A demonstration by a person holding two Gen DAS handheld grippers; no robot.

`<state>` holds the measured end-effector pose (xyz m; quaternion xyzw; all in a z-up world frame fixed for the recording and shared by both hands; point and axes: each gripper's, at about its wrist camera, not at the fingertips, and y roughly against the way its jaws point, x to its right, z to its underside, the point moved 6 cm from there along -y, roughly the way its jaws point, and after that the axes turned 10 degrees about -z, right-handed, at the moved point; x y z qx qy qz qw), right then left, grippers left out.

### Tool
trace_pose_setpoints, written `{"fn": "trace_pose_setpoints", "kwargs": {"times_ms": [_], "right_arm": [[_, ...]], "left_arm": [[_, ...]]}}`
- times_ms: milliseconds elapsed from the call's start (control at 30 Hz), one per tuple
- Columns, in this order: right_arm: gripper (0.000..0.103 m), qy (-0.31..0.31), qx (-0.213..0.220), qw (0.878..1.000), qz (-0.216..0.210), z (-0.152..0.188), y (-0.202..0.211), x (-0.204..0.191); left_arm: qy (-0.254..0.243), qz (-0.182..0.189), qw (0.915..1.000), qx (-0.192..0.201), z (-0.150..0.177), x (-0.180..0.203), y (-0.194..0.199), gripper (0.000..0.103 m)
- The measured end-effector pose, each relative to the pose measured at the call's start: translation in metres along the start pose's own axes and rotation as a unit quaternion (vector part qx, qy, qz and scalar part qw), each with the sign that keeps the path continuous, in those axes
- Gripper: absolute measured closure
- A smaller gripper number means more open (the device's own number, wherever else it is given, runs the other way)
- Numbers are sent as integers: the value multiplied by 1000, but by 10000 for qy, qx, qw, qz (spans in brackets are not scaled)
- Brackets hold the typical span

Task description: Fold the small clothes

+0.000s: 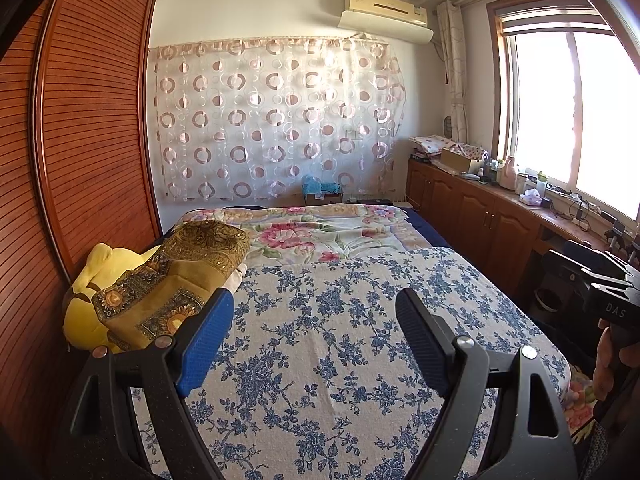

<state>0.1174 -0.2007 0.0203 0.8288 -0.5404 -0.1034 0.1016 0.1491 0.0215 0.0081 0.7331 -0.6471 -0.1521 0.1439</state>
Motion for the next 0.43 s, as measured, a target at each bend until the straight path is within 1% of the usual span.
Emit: {"fn": "trace_pose_setpoints", "kwargs": {"times_ms": [433], "right_arm": [[19, 5, 6, 10000, -14, 1, -1, 0]], "left_arm": [[-4, -22, 10000, 11, -2, 0, 2, 19]]}}
